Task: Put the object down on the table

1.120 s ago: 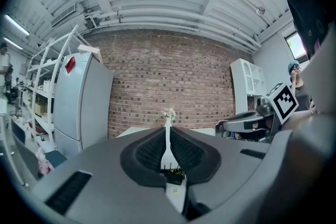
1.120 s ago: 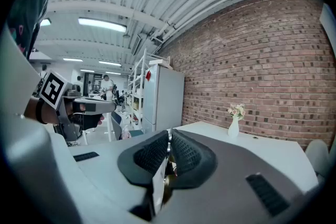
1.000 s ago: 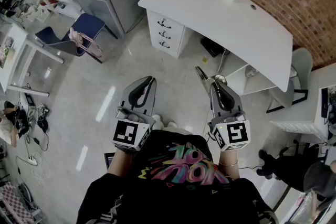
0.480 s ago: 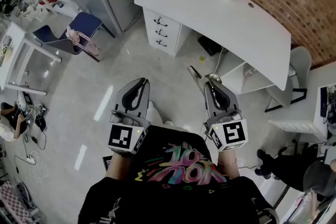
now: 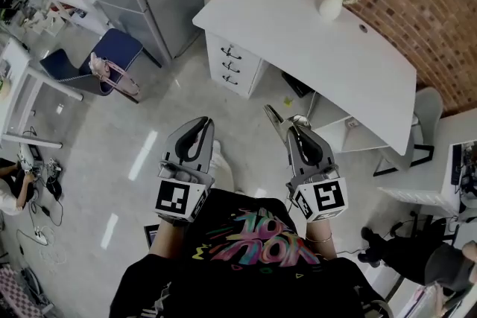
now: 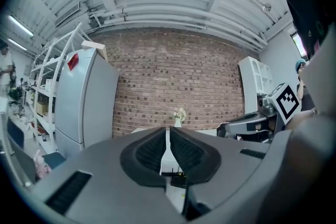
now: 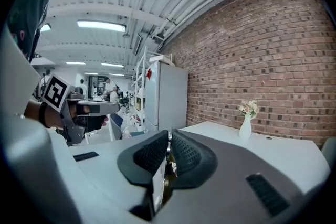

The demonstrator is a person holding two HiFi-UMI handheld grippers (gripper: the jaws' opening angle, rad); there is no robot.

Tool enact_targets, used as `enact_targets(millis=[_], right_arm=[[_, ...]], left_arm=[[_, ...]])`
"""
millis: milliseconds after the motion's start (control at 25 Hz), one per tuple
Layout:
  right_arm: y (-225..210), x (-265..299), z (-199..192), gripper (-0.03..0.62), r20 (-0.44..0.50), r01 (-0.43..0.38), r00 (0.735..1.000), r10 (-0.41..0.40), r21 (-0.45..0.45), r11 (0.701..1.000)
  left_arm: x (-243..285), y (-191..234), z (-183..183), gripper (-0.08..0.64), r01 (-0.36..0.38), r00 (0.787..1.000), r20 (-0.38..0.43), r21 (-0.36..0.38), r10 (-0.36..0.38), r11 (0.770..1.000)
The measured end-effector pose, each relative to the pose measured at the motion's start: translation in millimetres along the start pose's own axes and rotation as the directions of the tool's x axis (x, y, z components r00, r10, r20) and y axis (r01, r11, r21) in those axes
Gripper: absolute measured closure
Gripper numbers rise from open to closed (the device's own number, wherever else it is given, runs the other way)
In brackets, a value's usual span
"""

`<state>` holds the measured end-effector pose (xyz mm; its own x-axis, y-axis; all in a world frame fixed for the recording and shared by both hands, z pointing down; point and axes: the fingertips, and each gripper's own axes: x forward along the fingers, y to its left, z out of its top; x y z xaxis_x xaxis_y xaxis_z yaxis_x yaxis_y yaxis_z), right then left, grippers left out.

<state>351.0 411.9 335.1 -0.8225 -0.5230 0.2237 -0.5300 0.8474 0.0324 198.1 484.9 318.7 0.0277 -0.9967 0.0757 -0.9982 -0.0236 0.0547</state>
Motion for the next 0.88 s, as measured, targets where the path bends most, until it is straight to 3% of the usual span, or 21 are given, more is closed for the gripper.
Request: enact_targets(millis=[400,760,880], right_arm=[[-40,158,54,0.551,0.012,0.014,1.000,-0.013,-0.038,0.999],[-58,236,59,0.551,-0.007,0.088,0.996,-0.088,0.012,0.996],[-61,251,60,0.551,-0.011,0.108,0.994,-0.107,0.020,0.994]], left_arm=[[112,121,19,0.520,0.025,0.999,-0.045,-0.004,-0.026,1.000],[160,196,17,0.520,0.041,0.998,-0.047,-0.003,-0.041,0.999],[170,210,24,0.520,0.046,0.999,0.002,-0.035,-0.046,0.998]])
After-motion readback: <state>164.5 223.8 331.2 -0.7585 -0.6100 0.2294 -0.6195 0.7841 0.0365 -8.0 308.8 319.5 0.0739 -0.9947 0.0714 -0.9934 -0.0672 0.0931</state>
